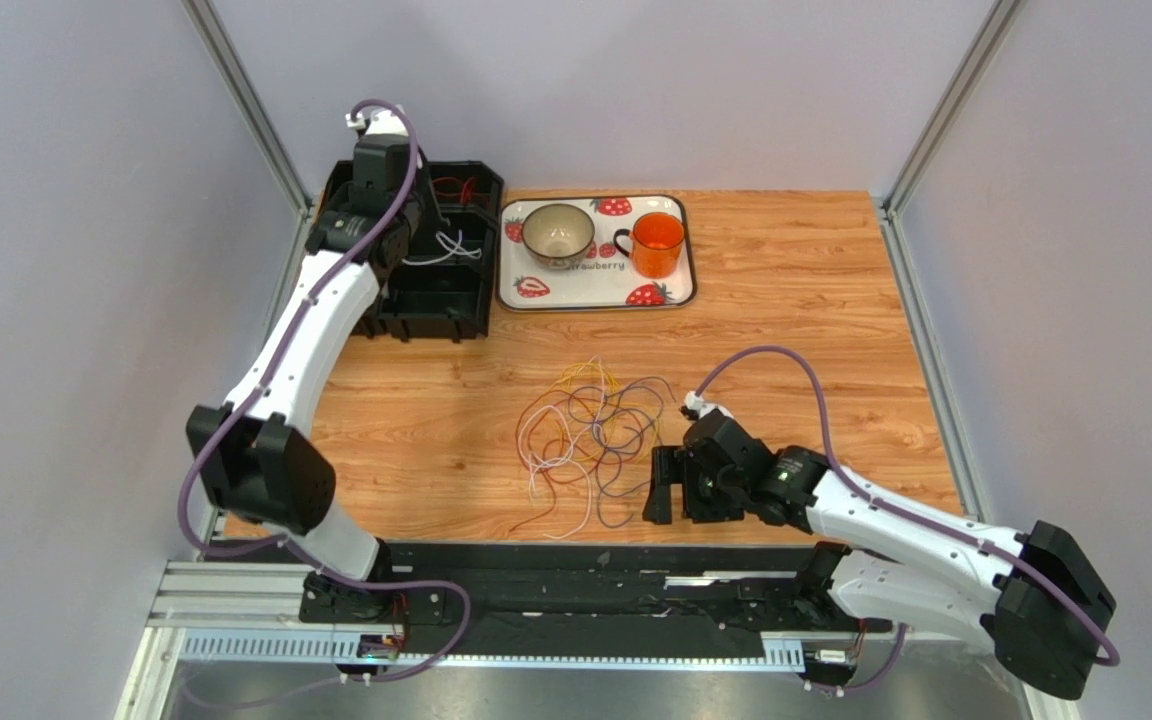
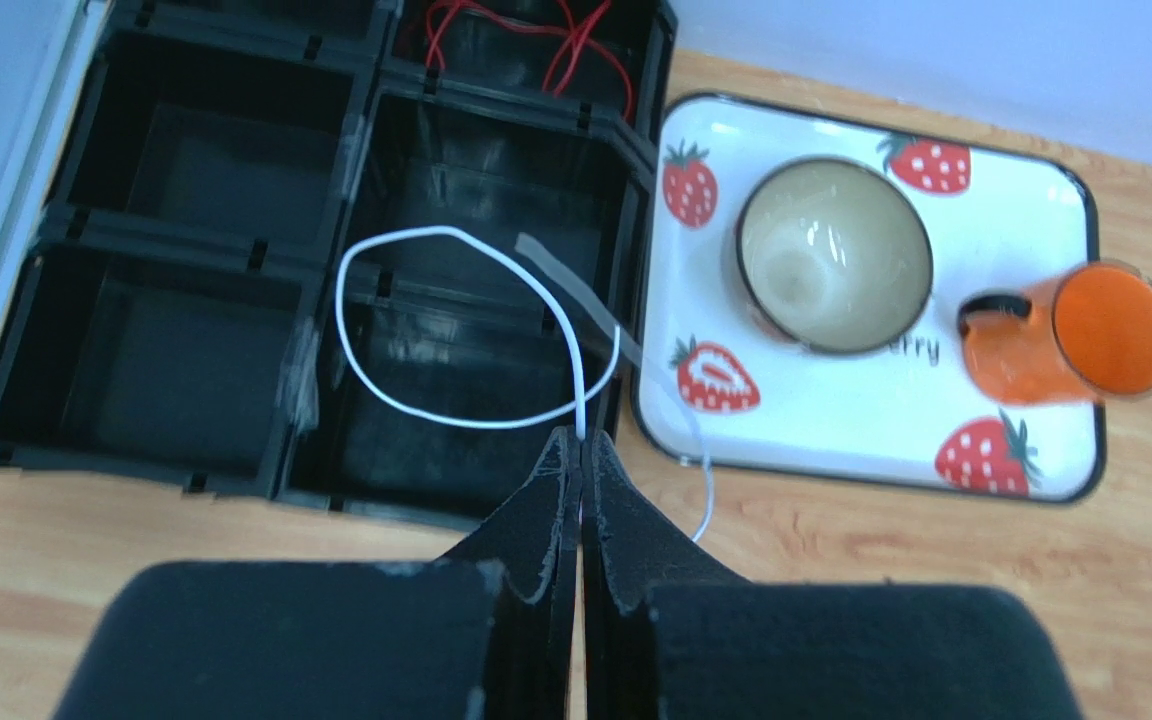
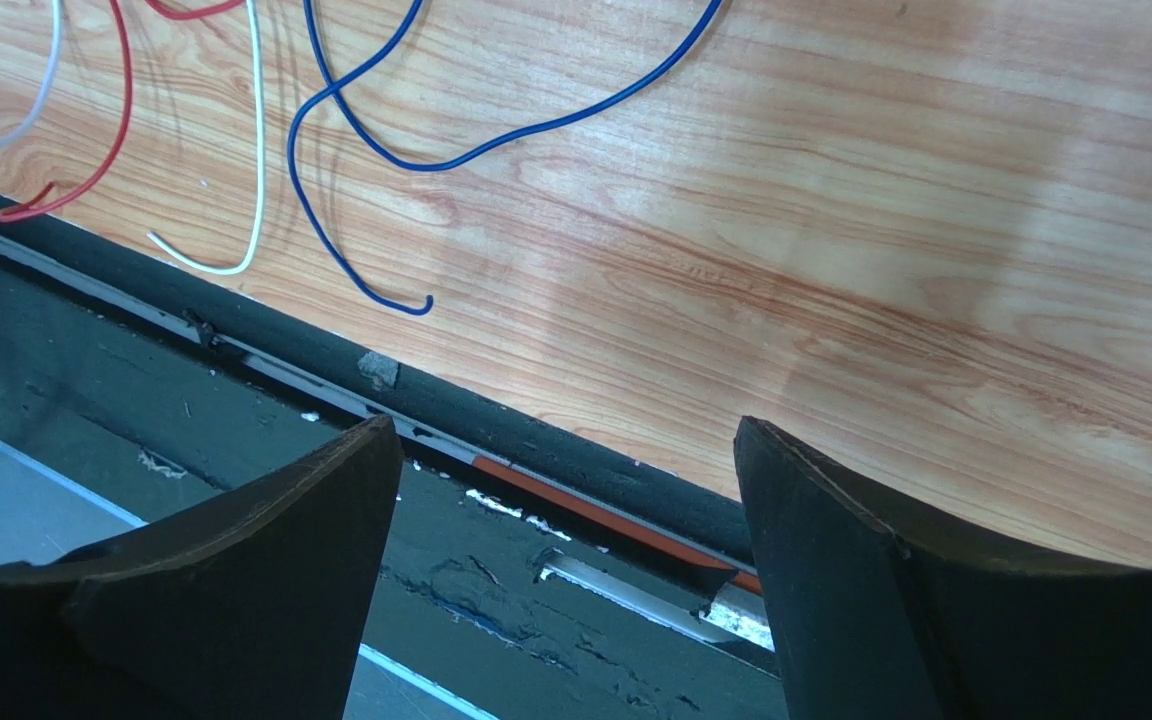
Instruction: Untangle the cables
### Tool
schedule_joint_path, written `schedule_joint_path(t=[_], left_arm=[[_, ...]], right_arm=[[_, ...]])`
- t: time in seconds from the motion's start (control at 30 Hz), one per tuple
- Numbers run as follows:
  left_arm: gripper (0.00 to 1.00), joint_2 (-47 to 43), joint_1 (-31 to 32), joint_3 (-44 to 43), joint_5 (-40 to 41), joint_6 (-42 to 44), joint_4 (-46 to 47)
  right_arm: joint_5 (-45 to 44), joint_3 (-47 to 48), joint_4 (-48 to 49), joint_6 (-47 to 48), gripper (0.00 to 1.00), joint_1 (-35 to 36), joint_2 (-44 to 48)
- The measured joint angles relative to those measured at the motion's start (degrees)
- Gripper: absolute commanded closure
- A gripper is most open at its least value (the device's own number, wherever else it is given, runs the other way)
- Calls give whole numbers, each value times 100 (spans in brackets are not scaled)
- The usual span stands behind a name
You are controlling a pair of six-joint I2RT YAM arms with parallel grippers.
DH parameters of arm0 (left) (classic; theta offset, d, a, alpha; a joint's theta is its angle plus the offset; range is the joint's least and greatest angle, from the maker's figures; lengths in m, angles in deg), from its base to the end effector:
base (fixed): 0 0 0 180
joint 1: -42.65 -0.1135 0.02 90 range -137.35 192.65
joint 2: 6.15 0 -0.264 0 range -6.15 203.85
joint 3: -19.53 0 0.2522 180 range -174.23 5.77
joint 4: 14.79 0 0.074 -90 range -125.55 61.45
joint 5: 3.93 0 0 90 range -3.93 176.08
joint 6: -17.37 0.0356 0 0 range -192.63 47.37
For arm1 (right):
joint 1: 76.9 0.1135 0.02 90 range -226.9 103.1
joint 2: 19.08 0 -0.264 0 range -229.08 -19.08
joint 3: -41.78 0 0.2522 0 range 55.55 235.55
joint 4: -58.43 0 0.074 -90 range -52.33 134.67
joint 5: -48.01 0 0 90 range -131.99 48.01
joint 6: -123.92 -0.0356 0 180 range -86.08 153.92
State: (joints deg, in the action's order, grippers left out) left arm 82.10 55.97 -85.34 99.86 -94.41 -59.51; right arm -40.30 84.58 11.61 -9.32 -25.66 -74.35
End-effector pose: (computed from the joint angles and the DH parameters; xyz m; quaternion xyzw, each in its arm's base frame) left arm 0.3419 -0.0722 0.3984 -0.1244 0.8445 -0.0558 0.5179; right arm 0.1067 0.1346 0.1818 -0.0712 0.9616 0.2041 0.1693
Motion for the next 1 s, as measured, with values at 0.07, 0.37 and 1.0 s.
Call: schedule_joint_path(t=[0.07,0.37,1.0], left_arm=[[100,457,-94,-376,-42,7,52],[100,1974,-474,-1585,-269,-48,127],[100,2295,-588,-833,380,-544,398]], right_arm=[[50,-11,79,11,14,0,-122],[289,-17,516,125,14,0,-752],[588,133,1169,262,14,-4,-1419]])
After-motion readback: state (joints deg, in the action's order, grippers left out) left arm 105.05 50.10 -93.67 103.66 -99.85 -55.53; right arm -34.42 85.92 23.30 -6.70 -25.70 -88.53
